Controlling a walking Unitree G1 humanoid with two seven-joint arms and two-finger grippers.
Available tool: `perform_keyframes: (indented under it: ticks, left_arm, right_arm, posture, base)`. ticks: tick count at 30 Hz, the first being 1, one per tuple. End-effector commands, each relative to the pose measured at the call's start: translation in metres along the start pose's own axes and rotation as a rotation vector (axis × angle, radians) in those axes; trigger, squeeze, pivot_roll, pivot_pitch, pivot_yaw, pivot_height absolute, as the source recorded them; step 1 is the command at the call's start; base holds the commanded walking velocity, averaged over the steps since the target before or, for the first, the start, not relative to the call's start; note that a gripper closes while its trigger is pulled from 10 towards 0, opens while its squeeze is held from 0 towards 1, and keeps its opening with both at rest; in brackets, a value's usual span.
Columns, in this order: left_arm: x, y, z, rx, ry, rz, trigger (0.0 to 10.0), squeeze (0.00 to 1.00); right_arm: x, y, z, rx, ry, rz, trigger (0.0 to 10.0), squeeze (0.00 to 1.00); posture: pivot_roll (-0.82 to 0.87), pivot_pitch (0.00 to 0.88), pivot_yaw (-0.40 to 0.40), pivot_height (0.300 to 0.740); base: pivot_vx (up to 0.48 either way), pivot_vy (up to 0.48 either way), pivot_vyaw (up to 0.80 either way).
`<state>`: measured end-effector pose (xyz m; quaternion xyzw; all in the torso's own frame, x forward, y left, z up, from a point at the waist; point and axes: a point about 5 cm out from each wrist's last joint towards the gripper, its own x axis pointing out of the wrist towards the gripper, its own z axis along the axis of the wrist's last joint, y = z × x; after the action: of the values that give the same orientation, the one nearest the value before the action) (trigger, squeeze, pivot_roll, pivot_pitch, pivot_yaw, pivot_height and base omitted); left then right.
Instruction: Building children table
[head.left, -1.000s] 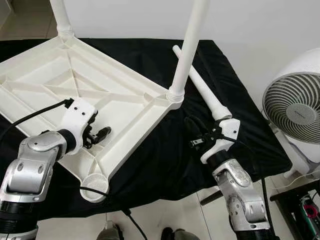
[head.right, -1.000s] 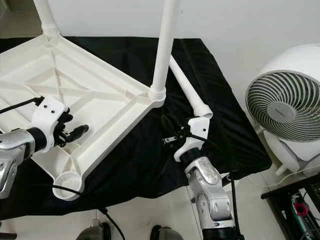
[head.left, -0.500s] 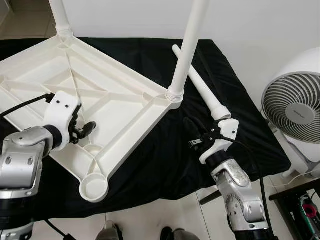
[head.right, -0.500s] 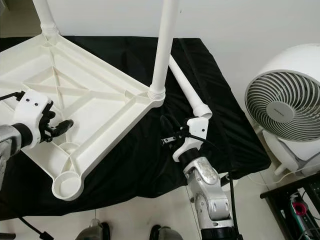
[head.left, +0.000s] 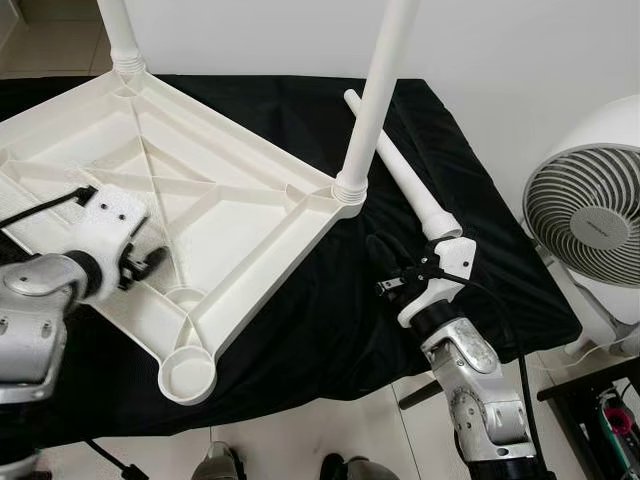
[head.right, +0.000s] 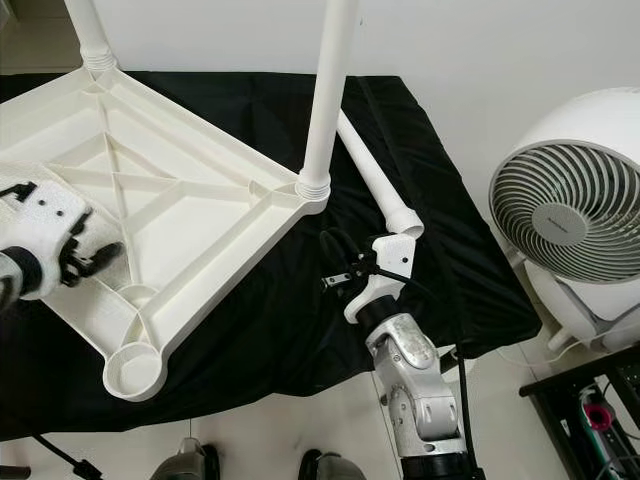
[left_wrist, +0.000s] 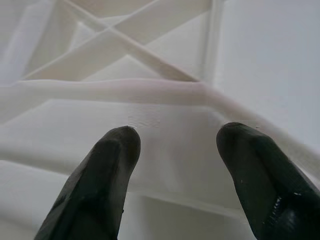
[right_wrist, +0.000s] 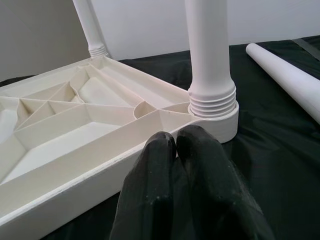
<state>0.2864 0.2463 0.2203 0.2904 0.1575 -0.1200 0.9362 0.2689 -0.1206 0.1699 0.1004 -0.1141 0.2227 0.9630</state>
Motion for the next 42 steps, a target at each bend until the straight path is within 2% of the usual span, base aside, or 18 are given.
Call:
perform_keyframes:
  ticks: [1, 9, 11, 12, 17, 20, 22, 23, 26, 33, 35, 42]
  left_arm:
    - [0.001, 0.004, -0.003, 0.029, 0.016, 0.092, 10.0, 0.0]
    - [0.006, -0.008, -0.005, 0.137, 0.031, 0.045, 10.0, 0.0]
    - [0.009, -0.018, -0.004, 0.178, 0.019, -0.005, 10.0, 0.0]
    - [0.009, -0.018, -0.004, 0.178, 0.019, -0.005, 10.0, 0.0]
    - [0.015, -0.04, 0.002, 0.284, -0.033, -0.135, 10.0, 0.0]
    - [0.015, -0.04, 0.002, 0.284, -0.033, -0.135, 10.0, 0.0]
    - [0.016, -0.05, 0.005, 0.334, -0.061, -0.215, 10.0, 0.0]
    - [0.016, -0.05, 0.005, 0.334, -0.061, -0.215, 10.0, 0.0]
    - [0.016, -0.061, 0.008, 0.411, -0.092, -0.312, 10.0, 0.0]
    - [0.017, -0.063, 0.008, 0.442, -0.096, -0.335, 10.0, 0.0]
    - [0.018, -0.062, 0.005, 0.452, -0.088, -0.339, 10.0, 0.0]
    - [0.018, -0.062, 0.006, 0.465, -0.096, -0.346, 10.0, 0.0]
  right_arm:
    - [-0.002, -0.002, -0.004, -0.003, 0.012, -0.008, 10.0, 0.0]
    - [-0.002, -0.002, -0.003, -0.001, 0.01, -0.007, 10.0, 0.0]
    - [0.0, -0.001, -0.002, 0.011, 0.008, -0.012, 10.0, 0.0]
    - [0.0, -0.001, -0.002, 0.011, 0.008, -0.012, 10.0, 0.0]
    - [0.012, -0.004, -0.002, 0.009, 0.025, -0.071, 10.0, 0.0]
    - [0.012, -0.004, -0.002, 0.009, 0.025, -0.071, 10.0, 0.0]
    - [0.022, -0.008, -0.007, -0.024, 0.052, -0.138, 10.0, 0.0]
    - [0.022, -0.008, -0.007, -0.024, 0.052, -0.138, 10.0, 0.0]
    - [0.04, -0.015, -0.02, -0.048, 0.136, -0.261, 10.0, 0.0]
    - [0.052, -0.018, -0.028, -0.036, 0.161, -0.288, 10.0, 0.0]
    - [0.064, -0.021, -0.03, -0.021, 0.166, -0.301, 10.0, 0.0]
    - [0.085, -0.025, -0.03, 0.017, 0.169, -0.356, 10.0, 0.0]
  posture:
    - [0.15, 0.169, -0.083, 0.74]
    - [0.14, 0.165, -0.083, 0.74]
    - [0.14, 0.165, -0.084, 0.74]
    - [0.14, 0.165, -0.084, 0.74]
    - [0.14, 0.171, -0.084, 0.74]
    - [0.14, 0.171, -0.084, 0.74]
    - [0.14, 0.18, -0.085, 0.74]
    - [0.14, 0.18, -0.085, 0.74]
    - [0.14, 0.197, -0.079, 0.74]
    - [0.14, 0.207, -0.074, 0.74]
    - [0.14, 0.209, -0.07, 0.74]
    - [0.15, 0.216, -0.072, 0.74]
  base:
    - [0.0, 0.0, 0.0]
    - [0.0, 0.0, 0.0]
    - [0.0, 0.0, 0.0]
    - [0.0, 0.0, 0.0]
    - [0.0, 0.0, 0.0]
    - [0.0, 0.0, 0.0]
    - [0.0, 0.0, 0.0]
    - [0.0, 0.0, 0.0]
    - [0.0, 0.0, 0.0]
    - [0.0, 0.0, 0.0]
    - [0.0, 0.0, 0.0]
    - [0.0, 0.0, 0.0]
